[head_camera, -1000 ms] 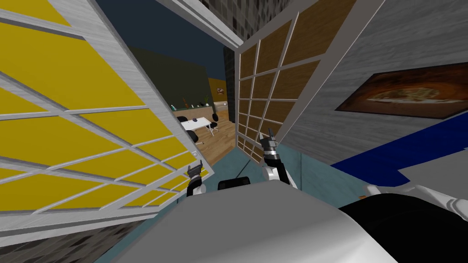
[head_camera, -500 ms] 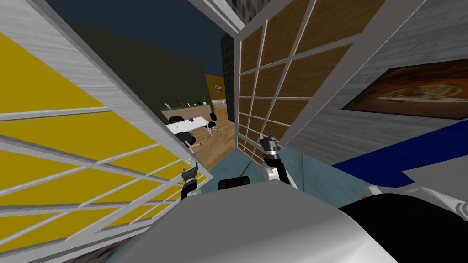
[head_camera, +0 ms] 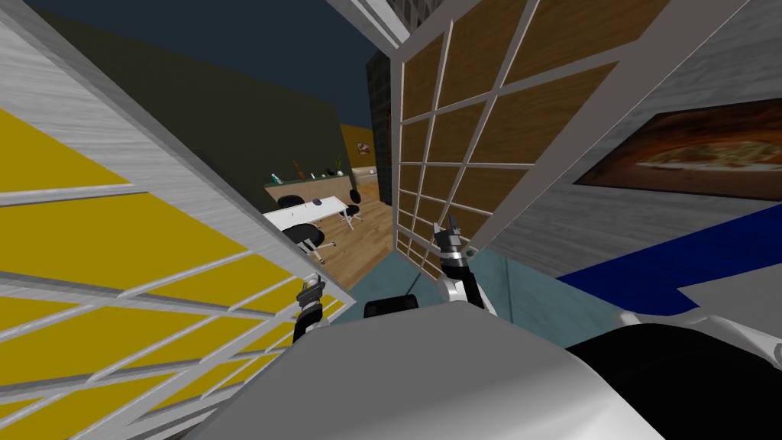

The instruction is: Pull the door open

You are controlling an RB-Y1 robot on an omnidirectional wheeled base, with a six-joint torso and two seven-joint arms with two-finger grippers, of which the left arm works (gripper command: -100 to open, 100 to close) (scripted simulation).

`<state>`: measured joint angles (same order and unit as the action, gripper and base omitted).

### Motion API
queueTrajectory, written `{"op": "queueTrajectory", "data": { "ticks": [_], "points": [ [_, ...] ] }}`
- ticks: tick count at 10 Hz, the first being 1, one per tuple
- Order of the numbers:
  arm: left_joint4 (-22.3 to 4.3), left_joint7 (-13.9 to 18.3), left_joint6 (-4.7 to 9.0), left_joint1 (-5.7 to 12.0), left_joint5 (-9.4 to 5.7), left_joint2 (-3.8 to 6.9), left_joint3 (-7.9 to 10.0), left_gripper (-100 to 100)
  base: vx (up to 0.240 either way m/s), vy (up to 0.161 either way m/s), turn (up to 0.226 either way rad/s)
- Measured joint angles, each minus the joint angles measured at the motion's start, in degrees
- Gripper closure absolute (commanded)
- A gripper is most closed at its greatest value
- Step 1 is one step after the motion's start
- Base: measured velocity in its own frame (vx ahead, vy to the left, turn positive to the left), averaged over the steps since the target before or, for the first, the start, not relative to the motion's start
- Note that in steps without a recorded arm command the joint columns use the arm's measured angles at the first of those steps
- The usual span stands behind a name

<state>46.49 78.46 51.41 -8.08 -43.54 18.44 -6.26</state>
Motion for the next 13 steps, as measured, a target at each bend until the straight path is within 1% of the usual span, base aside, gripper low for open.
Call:
{"op": "queueTrajectory", "data": {
  "ticks": [4, 5, 6, 8, 11, 13],
  "points": [
    [0.0, -0.1, -0.14, 0.08, 0.04, -0.01, -0.05, 100, -0.006, -0.001, -0.002],
    [0.0, -0.1, -0.15, 0.08, 0.04, -0.02, -0.06, 100, -0.146, 0.003, -0.071],
    [0.5, 0.2, -0.07, -0.02, 0.24, 0.39, -0.41, 100, -0.213, -0.005, -0.1],
    [0.3, 1.6, 0.38, 0.07, 0.91, 1.12, -1.73, 100, -0.223, -0.005, -0.082],
    [1.4, 3.6, 0.59, -1.2, 2.15, 1.92, -4.45, 100, -0.263, 0.009, -0.086],
    [2.1, 4.8, 0.66, -1.96, 2.9, 2.41, -6.11, 100, -0.162, -0.005, -0.042]
  ]
}}
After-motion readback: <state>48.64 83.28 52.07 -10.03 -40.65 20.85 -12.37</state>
